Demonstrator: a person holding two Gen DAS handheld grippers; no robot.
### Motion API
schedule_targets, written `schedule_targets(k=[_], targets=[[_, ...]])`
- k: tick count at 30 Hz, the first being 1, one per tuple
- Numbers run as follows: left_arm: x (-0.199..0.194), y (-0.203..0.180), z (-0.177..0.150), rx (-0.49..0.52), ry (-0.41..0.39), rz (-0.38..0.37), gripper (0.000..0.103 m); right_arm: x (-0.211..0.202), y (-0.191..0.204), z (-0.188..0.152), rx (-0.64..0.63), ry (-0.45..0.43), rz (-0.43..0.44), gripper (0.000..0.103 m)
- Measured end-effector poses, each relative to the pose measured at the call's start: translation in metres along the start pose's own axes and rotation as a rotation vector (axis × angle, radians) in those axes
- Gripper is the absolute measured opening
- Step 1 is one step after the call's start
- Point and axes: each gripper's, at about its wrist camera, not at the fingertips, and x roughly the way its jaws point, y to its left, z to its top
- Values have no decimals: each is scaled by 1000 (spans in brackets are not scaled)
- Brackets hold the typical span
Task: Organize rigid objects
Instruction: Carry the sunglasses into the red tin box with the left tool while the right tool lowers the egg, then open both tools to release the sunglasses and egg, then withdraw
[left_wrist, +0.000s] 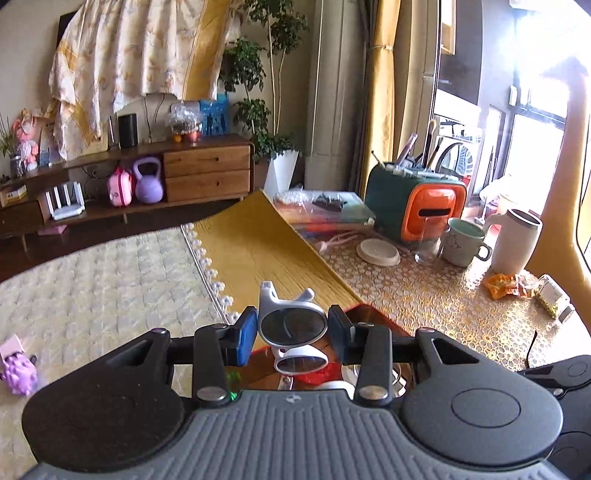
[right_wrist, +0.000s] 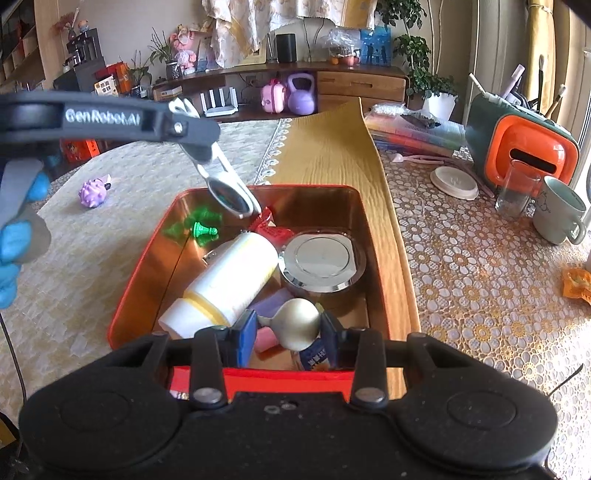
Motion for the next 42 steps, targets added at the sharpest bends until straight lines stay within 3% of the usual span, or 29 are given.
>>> schedule_targets(k=[11,22,27,33,42], targets=[[7,-1,-36,-53,138,-35,40,12,-1,2,-5,37,19,37],[24,-3,-45,-79,282,-67,41,9,1,2,1,38,29,39],[20,-1,-42,-77,326,-76,47,-2,5,2,13,34,47,48],[2,-1,-38,-73,315,-123,62,-23,15,5,7,13,53,51],[-45,15,-33,-66,268,-150,63,-48,40,15,-12,-18,85,56]])
